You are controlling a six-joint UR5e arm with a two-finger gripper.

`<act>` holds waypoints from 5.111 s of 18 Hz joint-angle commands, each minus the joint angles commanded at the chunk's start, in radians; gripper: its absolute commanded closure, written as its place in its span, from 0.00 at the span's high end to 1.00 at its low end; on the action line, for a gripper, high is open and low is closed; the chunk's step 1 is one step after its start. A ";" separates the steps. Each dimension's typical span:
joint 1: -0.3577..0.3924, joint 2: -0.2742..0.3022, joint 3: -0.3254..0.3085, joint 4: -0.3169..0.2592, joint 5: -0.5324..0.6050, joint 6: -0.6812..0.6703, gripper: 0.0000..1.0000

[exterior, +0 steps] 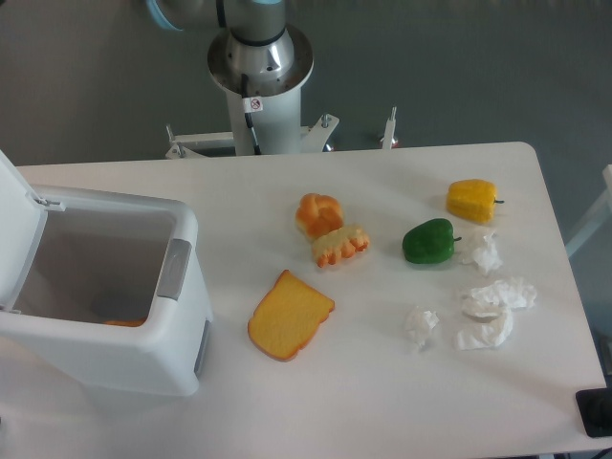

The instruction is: Close the trash can

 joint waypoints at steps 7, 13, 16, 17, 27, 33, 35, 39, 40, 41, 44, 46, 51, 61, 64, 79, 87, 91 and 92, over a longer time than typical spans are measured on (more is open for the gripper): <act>-0.025 -0.037 0.008 0.014 0.000 0.000 1.00; -0.032 -0.051 0.008 0.017 0.003 -0.002 1.00; -0.032 -0.060 0.006 0.018 0.005 -0.002 1.00; -0.037 -0.061 0.006 0.018 0.006 0.000 1.00; -0.037 -0.081 -0.006 0.018 0.046 0.000 1.00; -0.032 -0.069 -0.058 0.018 0.141 0.098 1.00; -0.014 -0.071 -0.057 0.017 0.153 0.104 1.00; 0.032 -0.069 -0.066 0.015 0.187 0.106 1.00; 0.043 -0.071 -0.066 0.017 0.219 0.107 1.00; 0.049 -0.071 -0.066 0.017 0.250 0.109 1.00; 0.074 -0.066 -0.077 0.015 0.270 0.130 1.00; 0.077 -0.061 -0.086 0.015 0.307 0.150 1.00; 0.077 -0.063 -0.092 0.014 0.455 0.195 1.00; 0.132 -0.064 -0.120 0.017 0.456 0.206 1.00; 0.135 -0.061 -0.129 0.015 0.459 0.207 1.00; 0.136 -0.052 -0.153 0.014 0.463 0.207 1.00; 0.138 -0.037 -0.175 0.015 0.492 0.209 1.00; 0.136 -0.037 -0.175 0.015 0.495 0.207 1.00; 0.136 -0.037 -0.175 0.015 0.495 0.207 1.00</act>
